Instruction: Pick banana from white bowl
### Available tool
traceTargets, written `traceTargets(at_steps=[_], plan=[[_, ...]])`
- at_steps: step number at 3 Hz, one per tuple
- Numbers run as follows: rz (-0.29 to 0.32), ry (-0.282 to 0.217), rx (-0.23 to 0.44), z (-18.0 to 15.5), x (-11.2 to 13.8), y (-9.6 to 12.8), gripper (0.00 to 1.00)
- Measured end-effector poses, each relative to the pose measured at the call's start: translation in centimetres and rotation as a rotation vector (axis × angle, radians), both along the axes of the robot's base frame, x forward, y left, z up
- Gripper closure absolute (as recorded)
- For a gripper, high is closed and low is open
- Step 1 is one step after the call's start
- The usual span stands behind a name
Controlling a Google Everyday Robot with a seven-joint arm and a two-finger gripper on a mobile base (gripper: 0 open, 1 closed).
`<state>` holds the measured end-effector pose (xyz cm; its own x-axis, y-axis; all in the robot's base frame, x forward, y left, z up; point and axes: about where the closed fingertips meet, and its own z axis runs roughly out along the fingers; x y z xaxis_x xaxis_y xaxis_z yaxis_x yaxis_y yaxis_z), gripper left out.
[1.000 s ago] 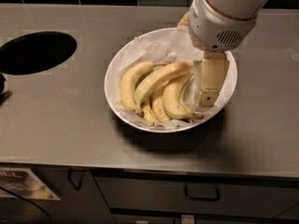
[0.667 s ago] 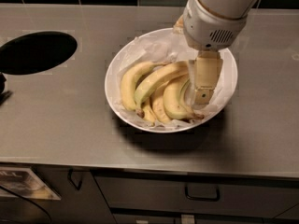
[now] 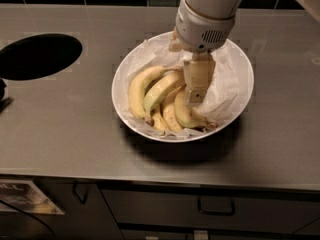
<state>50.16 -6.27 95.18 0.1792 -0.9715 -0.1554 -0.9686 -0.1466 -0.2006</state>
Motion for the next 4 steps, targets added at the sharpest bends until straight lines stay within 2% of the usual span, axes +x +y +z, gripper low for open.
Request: traceTargets(at_steps=[1,3,4], plan=[[0.014,0.027,-0.003,-1.1,1.2,0.5,0.17],[-0.022,0.036,0.011,-1.7,2.4,-0.8,0.28],[-0.035,0.043,0.015,-2.1,2.5,-1.2,0.28]])
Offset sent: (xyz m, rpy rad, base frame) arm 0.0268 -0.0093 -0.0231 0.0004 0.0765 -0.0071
